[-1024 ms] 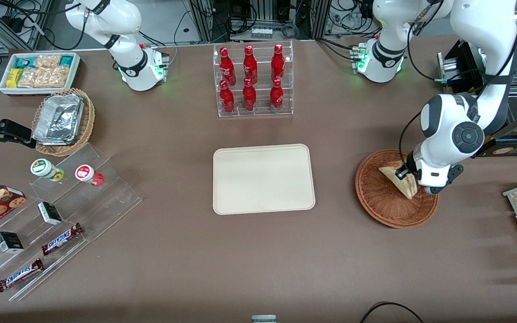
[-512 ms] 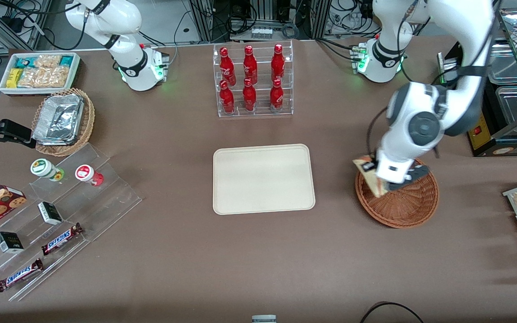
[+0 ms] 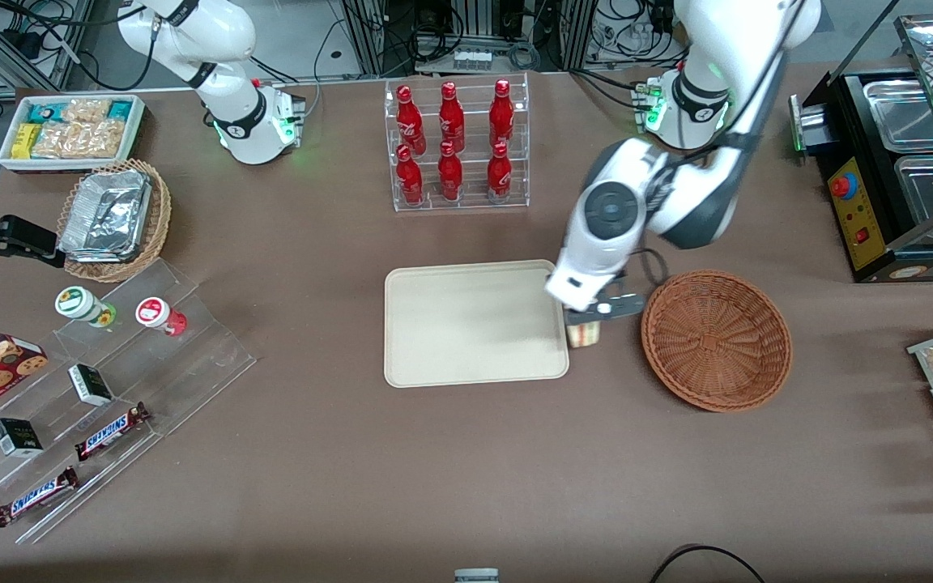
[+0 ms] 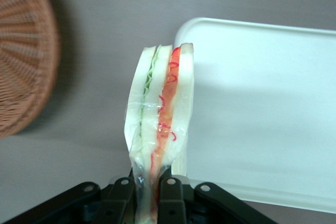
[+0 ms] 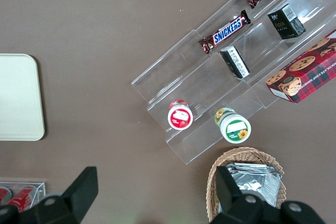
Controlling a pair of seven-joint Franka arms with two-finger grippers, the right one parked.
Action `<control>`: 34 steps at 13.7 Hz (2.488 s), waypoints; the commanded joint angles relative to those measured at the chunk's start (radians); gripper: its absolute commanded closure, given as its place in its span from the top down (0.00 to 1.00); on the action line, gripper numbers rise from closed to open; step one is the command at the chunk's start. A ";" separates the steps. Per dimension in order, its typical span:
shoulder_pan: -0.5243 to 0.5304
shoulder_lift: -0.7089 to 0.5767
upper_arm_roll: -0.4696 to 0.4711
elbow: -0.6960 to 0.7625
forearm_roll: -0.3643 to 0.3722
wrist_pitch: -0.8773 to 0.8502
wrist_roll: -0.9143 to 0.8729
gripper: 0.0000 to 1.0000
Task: Place sandwich from basket to tray
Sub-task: 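Lift the sandwich and carry it with the left gripper over the cream tray, then lower the sandwich onto the tray and open the left gripper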
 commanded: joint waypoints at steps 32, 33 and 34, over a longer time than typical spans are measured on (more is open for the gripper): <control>-0.205 0.405 0.014 0.607 -0.005 -0.217 -0.183 1.00; -0.201 0.390 0.013 0.632 -0.010 -0.260 -0.170 1.00; -0.198 0.381 0.014 0.641 -0.027 -0.287 -0.167 1.00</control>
